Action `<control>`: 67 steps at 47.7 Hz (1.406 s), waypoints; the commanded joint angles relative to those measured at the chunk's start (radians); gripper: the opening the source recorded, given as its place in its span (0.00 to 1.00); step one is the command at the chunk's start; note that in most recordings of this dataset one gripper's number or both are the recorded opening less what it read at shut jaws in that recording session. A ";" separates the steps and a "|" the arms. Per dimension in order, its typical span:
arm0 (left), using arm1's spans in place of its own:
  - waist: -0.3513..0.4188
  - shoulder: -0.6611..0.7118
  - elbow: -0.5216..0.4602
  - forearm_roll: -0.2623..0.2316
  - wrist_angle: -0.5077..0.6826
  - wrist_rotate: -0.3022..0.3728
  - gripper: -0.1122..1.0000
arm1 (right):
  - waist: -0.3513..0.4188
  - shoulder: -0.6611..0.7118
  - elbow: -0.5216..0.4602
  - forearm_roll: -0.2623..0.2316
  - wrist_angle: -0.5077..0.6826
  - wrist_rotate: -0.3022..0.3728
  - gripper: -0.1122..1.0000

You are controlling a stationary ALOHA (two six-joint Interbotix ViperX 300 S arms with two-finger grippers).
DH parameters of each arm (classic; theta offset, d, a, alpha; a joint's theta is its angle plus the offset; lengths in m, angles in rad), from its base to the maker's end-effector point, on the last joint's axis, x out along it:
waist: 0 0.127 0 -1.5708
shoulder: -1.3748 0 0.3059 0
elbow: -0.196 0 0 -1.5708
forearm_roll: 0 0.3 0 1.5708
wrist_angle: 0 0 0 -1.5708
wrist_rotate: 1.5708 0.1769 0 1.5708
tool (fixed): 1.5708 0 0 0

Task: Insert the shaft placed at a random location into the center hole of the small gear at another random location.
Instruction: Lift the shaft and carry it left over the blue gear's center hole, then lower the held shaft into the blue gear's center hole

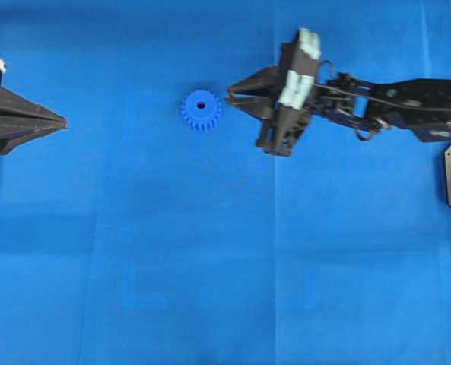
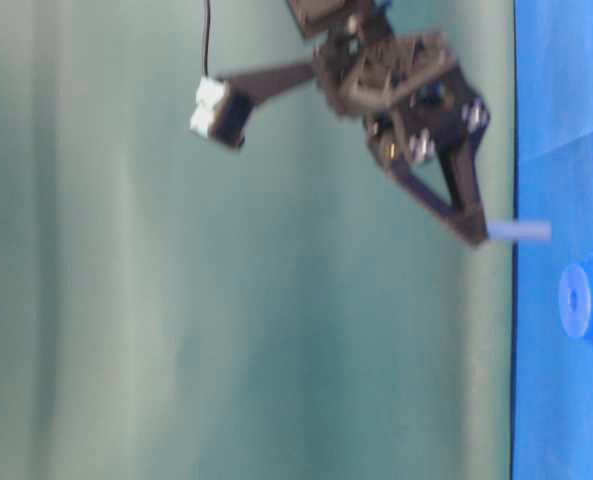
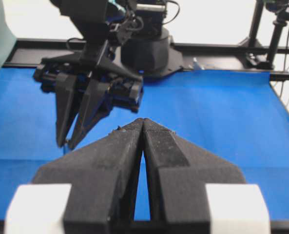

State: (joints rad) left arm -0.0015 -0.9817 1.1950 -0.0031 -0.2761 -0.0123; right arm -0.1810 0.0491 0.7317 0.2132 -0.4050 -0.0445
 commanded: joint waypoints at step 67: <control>-0.003 -0.023 -0.009 0.002 0.034 -0.002 0.10 | -0.011 0.156 -0.156 -0.017 -0.006 0.002 0.13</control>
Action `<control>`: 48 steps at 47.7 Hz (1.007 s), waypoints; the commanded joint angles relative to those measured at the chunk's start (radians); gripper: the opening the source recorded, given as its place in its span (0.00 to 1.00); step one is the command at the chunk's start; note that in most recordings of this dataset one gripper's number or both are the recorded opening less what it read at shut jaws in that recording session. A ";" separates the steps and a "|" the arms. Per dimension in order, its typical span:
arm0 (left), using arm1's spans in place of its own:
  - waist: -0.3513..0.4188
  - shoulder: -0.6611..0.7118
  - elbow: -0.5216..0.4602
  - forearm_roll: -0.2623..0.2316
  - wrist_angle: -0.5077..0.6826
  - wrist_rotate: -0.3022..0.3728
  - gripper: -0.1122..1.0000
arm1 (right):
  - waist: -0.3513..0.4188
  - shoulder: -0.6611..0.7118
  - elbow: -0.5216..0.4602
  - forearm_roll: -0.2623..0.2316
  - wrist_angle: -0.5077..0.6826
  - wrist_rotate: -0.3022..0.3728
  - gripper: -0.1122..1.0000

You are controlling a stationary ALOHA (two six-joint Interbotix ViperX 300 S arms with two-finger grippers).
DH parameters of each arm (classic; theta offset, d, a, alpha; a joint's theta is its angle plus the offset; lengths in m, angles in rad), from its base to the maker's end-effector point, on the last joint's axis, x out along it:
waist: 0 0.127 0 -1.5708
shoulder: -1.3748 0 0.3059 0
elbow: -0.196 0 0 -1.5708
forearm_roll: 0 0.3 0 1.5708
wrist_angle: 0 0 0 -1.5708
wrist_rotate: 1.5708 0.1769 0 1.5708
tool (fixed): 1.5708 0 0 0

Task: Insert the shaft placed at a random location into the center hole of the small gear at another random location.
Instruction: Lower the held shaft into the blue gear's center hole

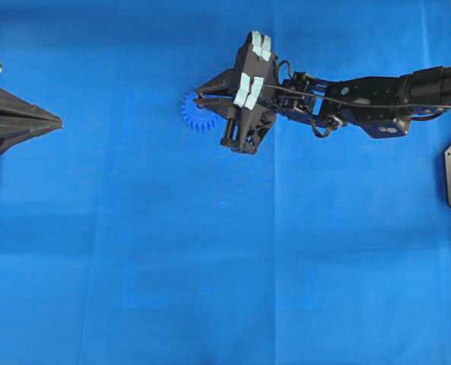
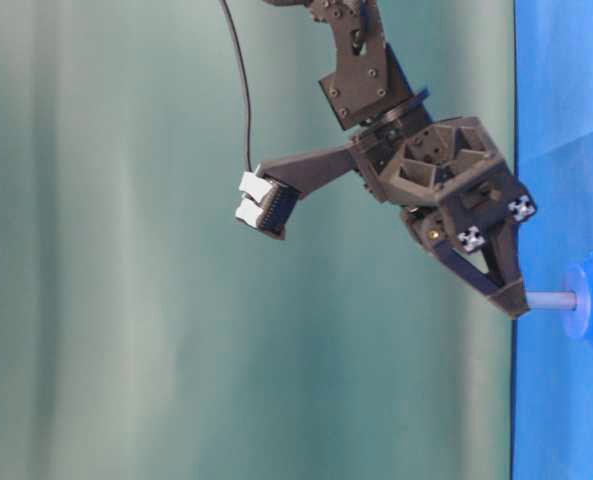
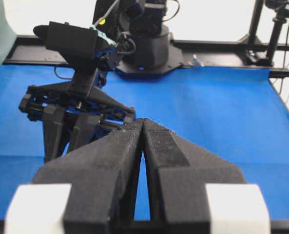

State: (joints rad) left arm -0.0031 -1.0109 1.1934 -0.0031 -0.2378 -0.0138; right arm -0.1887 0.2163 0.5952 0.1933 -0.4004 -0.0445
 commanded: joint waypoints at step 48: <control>-0.002 0.006 -0.006 0.002 -0.005 -0.003 0.10 | -0.003 0.049 -0.028 0.003 -0.021 0.006 0.13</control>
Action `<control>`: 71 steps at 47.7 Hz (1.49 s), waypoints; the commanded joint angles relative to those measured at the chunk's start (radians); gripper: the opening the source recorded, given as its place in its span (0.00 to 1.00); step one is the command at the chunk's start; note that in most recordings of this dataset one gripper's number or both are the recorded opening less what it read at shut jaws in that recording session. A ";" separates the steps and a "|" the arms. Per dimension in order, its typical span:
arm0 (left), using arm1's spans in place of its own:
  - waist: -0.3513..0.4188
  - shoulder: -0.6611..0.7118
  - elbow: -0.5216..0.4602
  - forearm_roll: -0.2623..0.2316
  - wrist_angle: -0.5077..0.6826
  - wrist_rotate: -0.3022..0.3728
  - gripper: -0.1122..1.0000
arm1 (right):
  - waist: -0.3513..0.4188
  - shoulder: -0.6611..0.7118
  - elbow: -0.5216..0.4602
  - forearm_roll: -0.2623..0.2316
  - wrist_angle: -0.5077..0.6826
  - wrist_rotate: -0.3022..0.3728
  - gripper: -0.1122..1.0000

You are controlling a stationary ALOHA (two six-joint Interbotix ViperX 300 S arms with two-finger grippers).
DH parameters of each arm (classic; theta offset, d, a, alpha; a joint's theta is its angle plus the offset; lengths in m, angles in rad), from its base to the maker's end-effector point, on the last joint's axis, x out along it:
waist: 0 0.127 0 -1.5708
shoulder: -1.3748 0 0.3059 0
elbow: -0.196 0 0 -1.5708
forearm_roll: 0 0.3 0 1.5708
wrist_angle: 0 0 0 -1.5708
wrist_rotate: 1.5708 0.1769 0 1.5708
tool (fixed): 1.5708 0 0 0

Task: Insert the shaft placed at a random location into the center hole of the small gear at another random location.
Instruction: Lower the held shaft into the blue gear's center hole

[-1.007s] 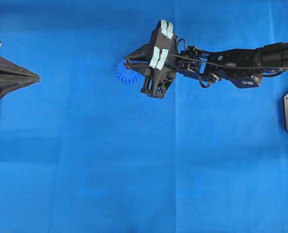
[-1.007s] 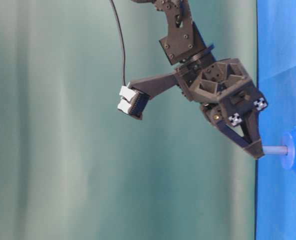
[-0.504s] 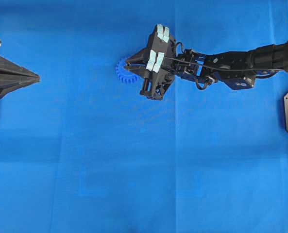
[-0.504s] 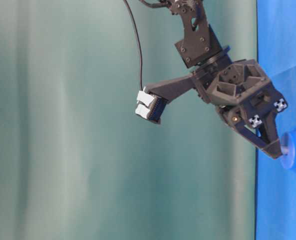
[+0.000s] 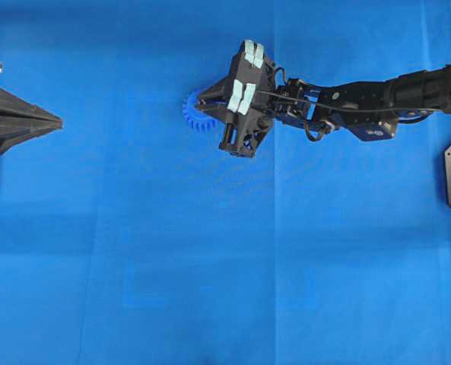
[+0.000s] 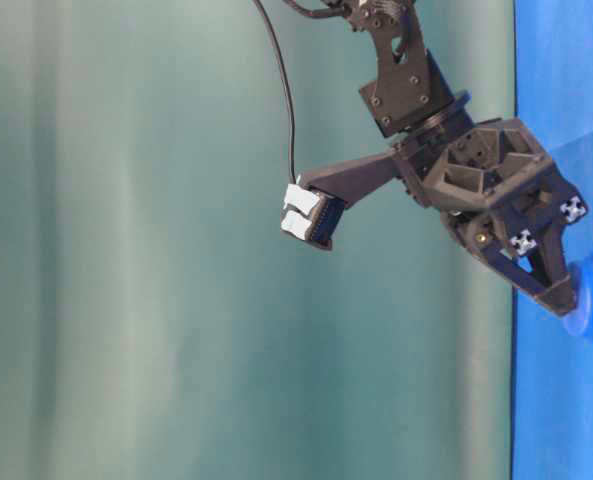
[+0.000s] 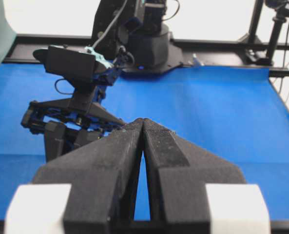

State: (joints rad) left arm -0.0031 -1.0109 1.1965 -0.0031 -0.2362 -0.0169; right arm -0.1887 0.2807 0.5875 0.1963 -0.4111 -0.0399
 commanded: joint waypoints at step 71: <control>-0.002 0.003 -0.006 0.000 0.003 0.000 0.10 | 0.003 -0.084 -0.015 0.000 -0.003 0.006 0.84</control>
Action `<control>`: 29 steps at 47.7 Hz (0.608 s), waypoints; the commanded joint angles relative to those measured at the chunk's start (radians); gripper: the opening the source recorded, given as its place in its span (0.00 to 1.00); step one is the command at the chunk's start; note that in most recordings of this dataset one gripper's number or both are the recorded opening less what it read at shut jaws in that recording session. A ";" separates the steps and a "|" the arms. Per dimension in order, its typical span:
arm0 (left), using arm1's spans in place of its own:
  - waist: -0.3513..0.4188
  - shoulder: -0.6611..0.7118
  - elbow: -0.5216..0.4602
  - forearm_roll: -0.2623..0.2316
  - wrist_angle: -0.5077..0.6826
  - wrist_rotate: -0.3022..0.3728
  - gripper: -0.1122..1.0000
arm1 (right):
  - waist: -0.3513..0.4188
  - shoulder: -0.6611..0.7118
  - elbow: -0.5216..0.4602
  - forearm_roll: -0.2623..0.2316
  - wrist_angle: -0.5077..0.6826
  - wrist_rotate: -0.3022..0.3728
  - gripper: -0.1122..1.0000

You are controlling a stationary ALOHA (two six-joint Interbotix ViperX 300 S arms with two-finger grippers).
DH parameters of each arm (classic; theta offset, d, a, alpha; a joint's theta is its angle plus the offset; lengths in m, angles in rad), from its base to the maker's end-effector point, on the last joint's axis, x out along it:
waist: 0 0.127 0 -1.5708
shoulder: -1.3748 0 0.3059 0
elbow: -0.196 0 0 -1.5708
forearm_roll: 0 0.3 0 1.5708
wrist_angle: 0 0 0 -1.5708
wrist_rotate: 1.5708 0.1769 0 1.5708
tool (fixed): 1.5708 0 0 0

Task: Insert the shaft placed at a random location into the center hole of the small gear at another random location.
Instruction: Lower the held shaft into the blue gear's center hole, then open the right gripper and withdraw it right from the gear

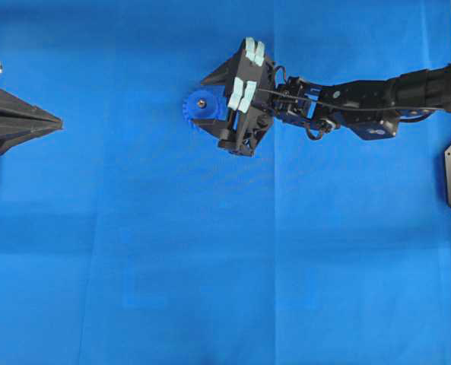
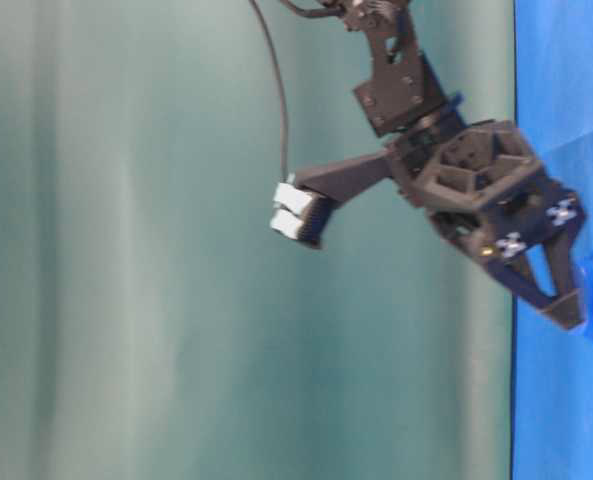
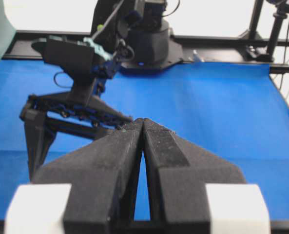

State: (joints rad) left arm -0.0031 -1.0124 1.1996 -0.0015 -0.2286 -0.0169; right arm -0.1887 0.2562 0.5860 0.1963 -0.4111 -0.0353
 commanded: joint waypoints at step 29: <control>-0.002 -0.005 -0.011 -0.002 -0.005 0.000 0.10 | 0.031 -0.152 0.046 0.002 0.029 0.005 0.84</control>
State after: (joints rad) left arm -0.0031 -1.0216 1.1996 -0.0015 -0.2286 -0.0169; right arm -0.1657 0.1595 0.6243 0.1963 -0.3774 -0.0337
